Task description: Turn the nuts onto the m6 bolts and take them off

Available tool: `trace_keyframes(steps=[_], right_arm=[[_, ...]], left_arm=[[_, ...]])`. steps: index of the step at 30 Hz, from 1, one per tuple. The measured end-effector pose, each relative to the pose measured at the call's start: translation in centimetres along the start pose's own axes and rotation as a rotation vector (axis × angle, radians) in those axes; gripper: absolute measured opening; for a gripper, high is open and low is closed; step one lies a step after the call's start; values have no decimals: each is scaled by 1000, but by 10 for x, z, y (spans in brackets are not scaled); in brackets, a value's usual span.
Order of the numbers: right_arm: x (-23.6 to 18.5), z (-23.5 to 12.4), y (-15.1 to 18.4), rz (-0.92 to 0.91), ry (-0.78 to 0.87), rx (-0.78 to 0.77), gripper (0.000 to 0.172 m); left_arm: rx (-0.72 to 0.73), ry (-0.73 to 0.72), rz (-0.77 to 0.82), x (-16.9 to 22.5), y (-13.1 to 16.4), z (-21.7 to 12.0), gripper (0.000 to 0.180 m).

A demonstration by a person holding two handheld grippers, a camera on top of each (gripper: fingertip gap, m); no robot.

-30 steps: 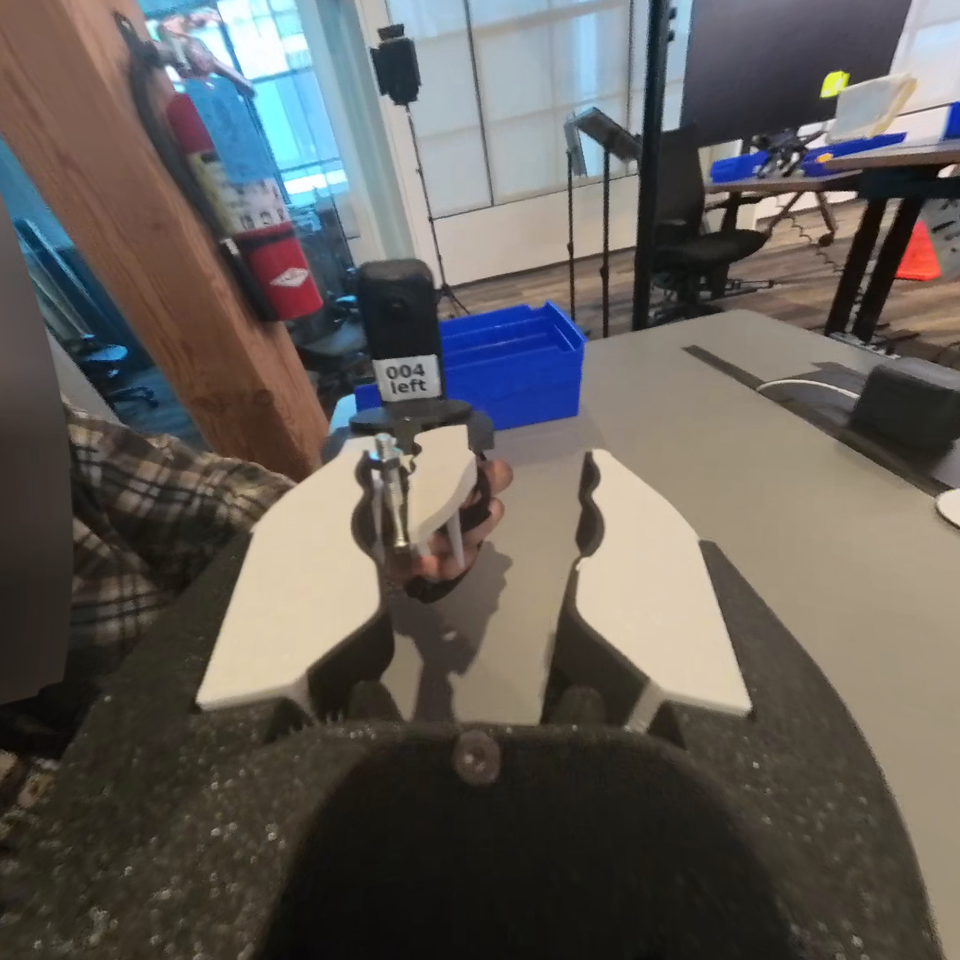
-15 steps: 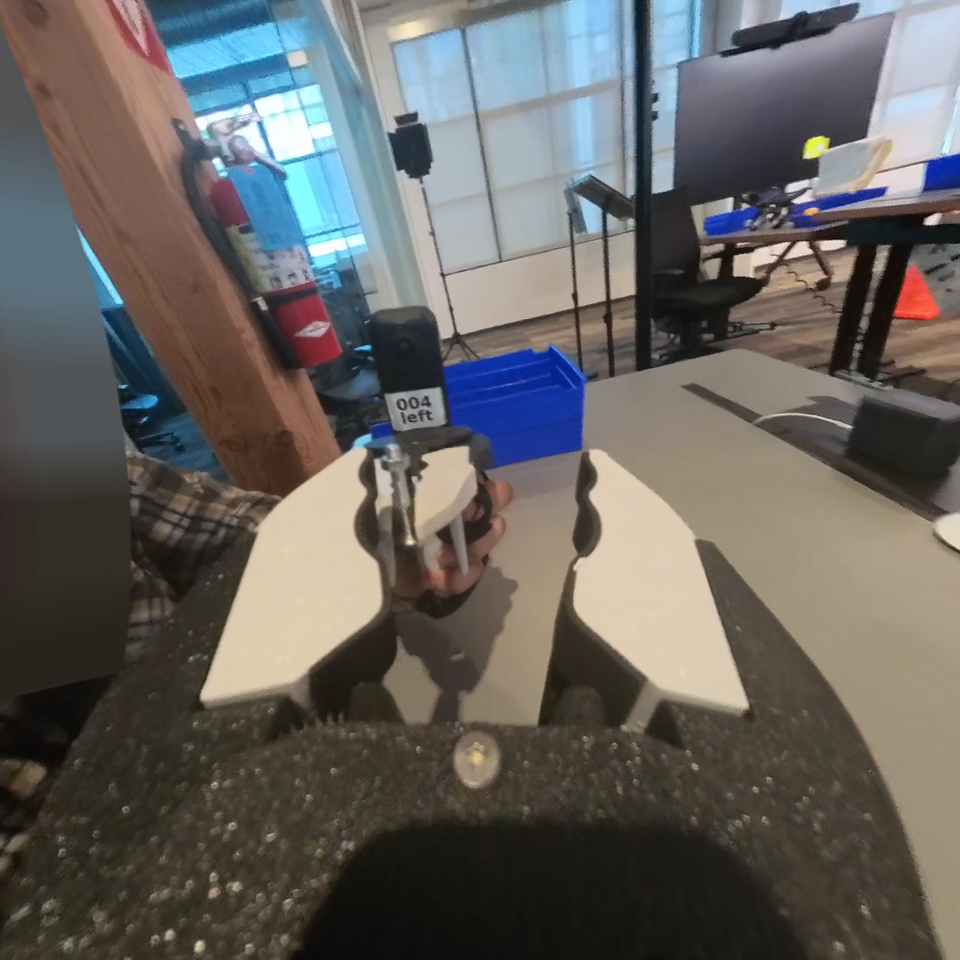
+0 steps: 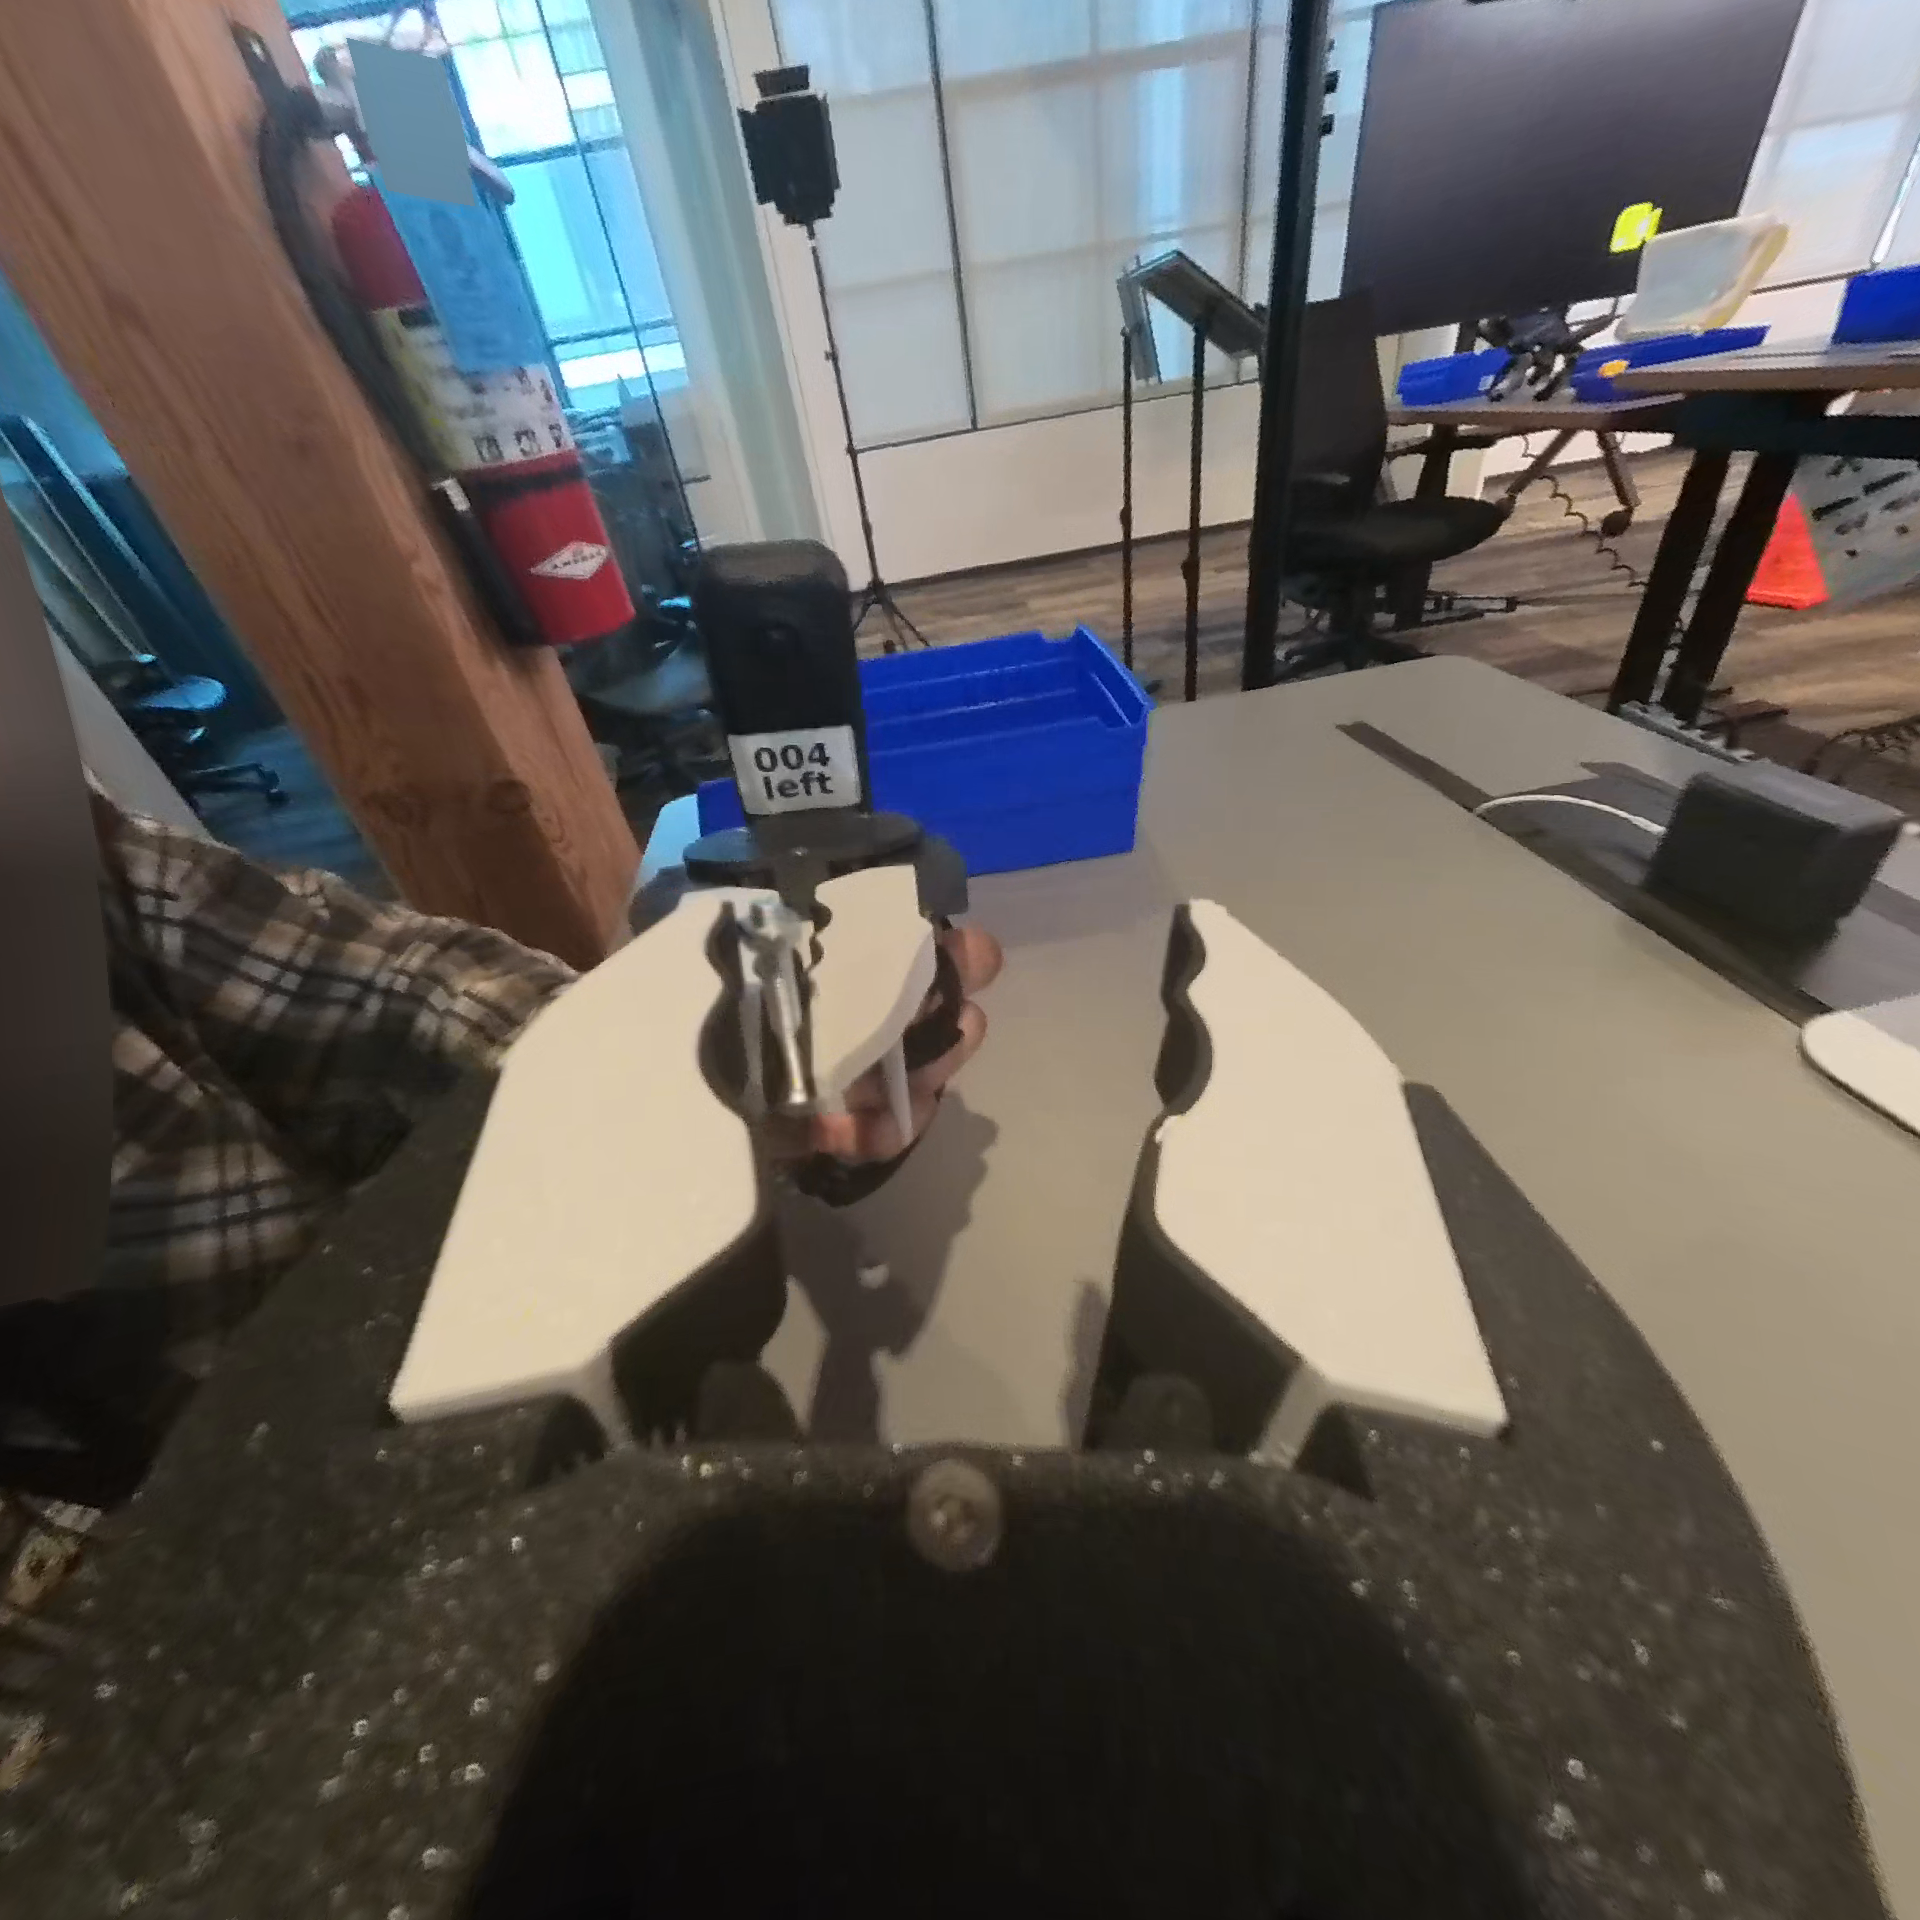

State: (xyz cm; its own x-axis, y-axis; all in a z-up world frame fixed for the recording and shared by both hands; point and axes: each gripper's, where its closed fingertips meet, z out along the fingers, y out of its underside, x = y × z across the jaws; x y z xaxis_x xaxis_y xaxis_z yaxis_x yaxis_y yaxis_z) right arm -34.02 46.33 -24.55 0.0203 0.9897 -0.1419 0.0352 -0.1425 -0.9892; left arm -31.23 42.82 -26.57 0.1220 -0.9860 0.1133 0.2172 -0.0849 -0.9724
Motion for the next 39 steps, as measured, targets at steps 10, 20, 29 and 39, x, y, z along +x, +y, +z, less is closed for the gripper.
trace_keyframes(steps=[10, 20, 29, 39], right_arm=[[-2, -2, 0, -22, 0, -4, 75], [-1, -3, -1, -12, -4, 14, 76], [-6, 3, -1, -26, -18, 9, 76], [-9, 4, 0, -37, -24, 2, 76]], left_arm=[[0, 3, 7, 1, -1, 0, 4], [-6, 0, 14, 1, 0, 0, 4], [-8, 9, 16, 3, 0, 1, 4], [-6, 17, 9, 4, 1, 2, 4]])
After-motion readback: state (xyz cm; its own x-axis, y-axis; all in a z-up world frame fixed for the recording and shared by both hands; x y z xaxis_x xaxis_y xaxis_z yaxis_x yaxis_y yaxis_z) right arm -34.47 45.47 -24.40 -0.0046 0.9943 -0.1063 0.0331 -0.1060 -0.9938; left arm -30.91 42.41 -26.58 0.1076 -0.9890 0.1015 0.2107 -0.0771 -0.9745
